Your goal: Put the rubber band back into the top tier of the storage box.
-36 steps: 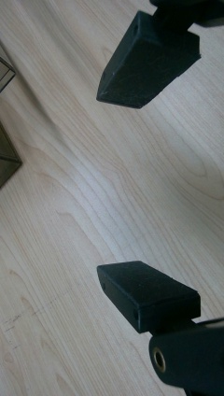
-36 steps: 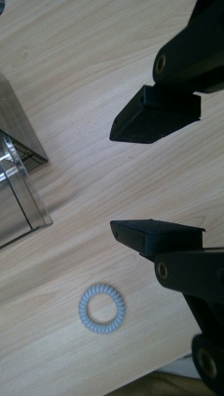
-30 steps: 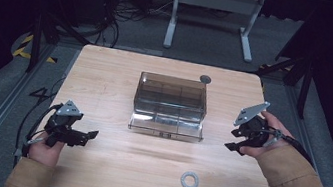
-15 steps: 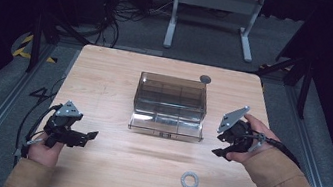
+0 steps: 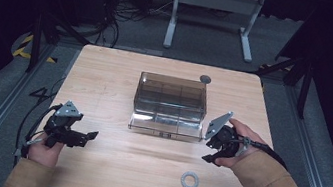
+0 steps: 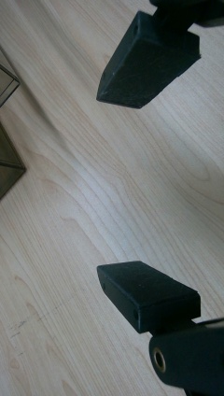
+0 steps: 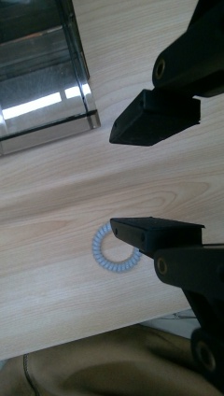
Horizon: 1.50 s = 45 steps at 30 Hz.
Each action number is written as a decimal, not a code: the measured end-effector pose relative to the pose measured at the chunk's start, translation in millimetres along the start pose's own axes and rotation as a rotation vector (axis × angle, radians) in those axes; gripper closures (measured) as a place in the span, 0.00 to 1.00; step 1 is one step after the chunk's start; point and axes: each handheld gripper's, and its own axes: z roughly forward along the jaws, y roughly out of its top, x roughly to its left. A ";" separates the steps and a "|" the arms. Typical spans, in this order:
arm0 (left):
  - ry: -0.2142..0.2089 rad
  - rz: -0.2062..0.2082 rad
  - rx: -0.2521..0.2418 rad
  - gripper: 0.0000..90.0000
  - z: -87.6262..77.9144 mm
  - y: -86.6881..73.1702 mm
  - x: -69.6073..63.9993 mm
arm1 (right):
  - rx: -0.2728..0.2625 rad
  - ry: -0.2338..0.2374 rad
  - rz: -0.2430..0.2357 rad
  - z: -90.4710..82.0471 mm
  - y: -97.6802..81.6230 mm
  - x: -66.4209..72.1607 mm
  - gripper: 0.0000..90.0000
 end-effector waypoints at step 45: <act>-0.005 0.003 0.003 0.17 2.2 1.1 -0.7 | 0.096 0.096 -0.022 83.4 -0.5 21.8 0.77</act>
